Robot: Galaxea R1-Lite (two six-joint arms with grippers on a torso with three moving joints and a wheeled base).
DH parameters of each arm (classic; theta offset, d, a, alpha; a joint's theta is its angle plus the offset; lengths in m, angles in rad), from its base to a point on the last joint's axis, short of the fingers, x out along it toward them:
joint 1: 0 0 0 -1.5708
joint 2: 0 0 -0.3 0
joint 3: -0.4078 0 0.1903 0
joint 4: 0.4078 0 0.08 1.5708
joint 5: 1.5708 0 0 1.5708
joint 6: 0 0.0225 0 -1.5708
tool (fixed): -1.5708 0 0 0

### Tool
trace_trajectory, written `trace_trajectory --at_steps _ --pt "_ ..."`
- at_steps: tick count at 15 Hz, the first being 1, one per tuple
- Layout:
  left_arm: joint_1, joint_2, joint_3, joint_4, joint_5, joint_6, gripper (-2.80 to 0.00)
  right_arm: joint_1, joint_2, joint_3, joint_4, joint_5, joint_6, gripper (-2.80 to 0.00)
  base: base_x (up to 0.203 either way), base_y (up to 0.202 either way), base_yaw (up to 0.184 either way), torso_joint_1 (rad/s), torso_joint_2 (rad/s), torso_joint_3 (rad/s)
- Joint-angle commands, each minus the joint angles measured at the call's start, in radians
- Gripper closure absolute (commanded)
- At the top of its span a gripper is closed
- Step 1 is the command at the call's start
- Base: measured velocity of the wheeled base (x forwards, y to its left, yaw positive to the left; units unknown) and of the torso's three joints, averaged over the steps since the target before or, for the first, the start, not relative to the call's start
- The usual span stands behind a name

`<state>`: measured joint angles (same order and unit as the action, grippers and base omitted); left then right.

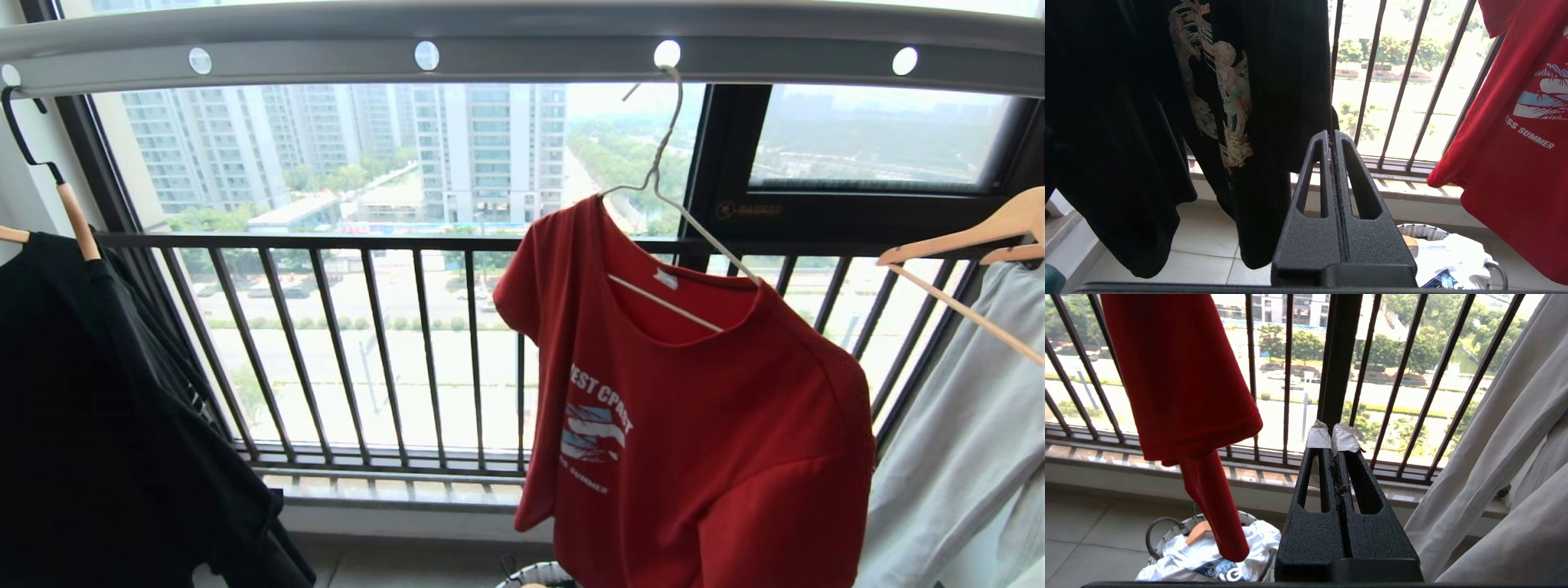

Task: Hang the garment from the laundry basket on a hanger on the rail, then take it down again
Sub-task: Take the clothes off the clothes rack

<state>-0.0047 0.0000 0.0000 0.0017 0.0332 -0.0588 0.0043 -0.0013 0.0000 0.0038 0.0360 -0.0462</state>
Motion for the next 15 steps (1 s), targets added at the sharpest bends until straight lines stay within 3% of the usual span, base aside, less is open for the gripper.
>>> trace_trajectory --at_steps 1,8,15 --pt "0.000 0.002 0.000 0.000 0.001 -0.001 0.00 0.000 0.001 0.001 -0.001 -0.001 0.000 0.00 0.000 0.000 0.000 0.000 0.00 0.000" --pt "0.000 0.002 0.000 0.000 0.001 -0.001 0.00 -0.001 0.009 -0.022 0.015 -0.004 0.006 0.00 0.000 0.000 0.000 0.000 0.00 0.000" --pt "0.000 0.002 0.000 0.000 0.001 -0.001 0.00 0.000 0.365 -0.337 0.103 0.013 0.092 0.00 0.000 0.000 0.000 0.000 0.00 0.000"
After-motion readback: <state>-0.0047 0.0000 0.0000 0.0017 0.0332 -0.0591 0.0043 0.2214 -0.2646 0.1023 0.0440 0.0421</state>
